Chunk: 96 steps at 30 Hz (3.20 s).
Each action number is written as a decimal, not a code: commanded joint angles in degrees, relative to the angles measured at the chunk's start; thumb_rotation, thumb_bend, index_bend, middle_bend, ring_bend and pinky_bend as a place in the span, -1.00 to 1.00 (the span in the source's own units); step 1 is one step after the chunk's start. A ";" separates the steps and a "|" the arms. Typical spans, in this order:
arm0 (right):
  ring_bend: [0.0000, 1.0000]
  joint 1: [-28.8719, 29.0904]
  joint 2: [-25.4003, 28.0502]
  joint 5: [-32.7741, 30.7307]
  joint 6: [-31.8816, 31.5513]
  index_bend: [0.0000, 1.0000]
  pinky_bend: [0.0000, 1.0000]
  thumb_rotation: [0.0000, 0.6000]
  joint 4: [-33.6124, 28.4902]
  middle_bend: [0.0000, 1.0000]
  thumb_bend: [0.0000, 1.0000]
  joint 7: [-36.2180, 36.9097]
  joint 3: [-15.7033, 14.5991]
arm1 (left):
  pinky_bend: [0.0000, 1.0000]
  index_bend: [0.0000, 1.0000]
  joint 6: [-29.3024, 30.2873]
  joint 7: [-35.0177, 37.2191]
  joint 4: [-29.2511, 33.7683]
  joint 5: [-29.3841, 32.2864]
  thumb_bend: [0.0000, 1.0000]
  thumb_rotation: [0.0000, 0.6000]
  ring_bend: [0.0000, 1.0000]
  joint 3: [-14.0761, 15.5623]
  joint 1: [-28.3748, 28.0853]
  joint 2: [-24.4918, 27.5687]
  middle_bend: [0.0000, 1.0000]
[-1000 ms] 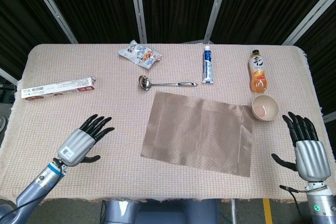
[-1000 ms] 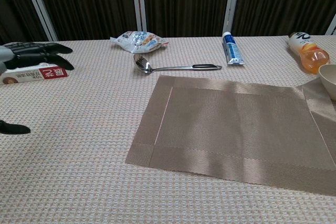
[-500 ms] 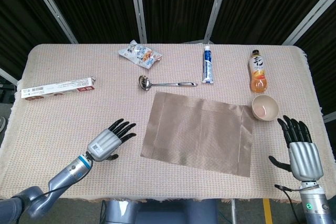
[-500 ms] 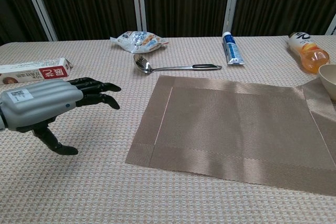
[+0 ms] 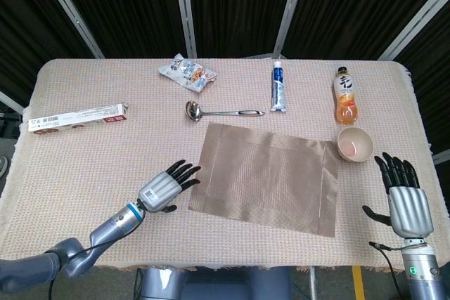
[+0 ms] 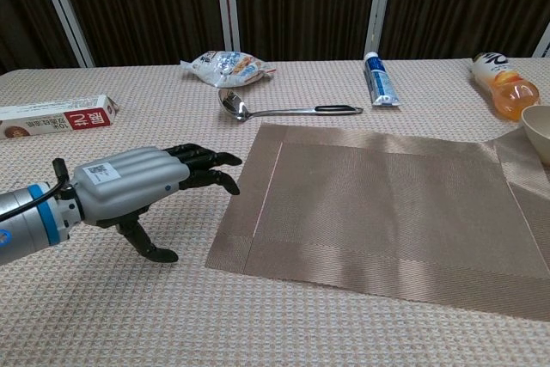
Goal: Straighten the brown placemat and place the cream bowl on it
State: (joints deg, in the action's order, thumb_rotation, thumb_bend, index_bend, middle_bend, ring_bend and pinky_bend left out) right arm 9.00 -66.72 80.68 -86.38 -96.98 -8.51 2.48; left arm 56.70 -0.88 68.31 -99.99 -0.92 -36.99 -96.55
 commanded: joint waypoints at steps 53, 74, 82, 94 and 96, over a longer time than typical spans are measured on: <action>-1.00 -1.54 0.55 0.78 1.37 -1.00 -1.00 1.00 0.28 -1.00 -1.00 1.13 2.19 | -1.00 -0.52 1.21 -1.32 -5.89 1.16 -0.44 1.00 -1.00 2.78 -6.02 -6.51 -1.00; -1.00 -2.06 1.21 1.85 1.19 -1.00 -1.00 1.00 -0.11 -1.00 -1.00 2.48 2.58 | -1.00 -0.16 -0.77 -1.42 -5.37 3.81 -0.10 1.00 -1.00 3.28 -6.54 -8.12 -1.00; -1.00 -2.17 1.31 2.28 1.04 -1.00 -1.00 1.00 -0.24 -1.00 -1.00 2.83 2.62 | -1.00 0.10 -0.96 -1.00 -4.97 4.66 -0.10 1.00 -1.00 3.29 -6.33 -8.31 -1.00; -1.00 -2.46 1.63 2.81 0.76 -1.00 -1.00 1.00 -0.53 -1.00 -1.00 3.42 2.62 | -1.00 0.29 1.73 -0.18 -2.52 4.62 -0.10 1.00 -1.00 2.55 -5.99 -6.55 -1.00; -1.00 -2.50 1.67 2.93 0.68 -1.00 -1.00 1.00 -0.62 -1.00 -1.00 3.43 2.65 | -1.00 0.30 2.15 -0.25 -1.60 4.63 -0.09 1.00 -1.00 2.44 -5.92 -5.91 -1.00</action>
State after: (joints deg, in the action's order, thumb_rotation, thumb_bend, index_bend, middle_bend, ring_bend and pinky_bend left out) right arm 6.50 -65.06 83.59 -85.68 -97.57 -5.08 5.12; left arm 58.45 -1.07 66.13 -95.33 1.67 -42.97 -102.95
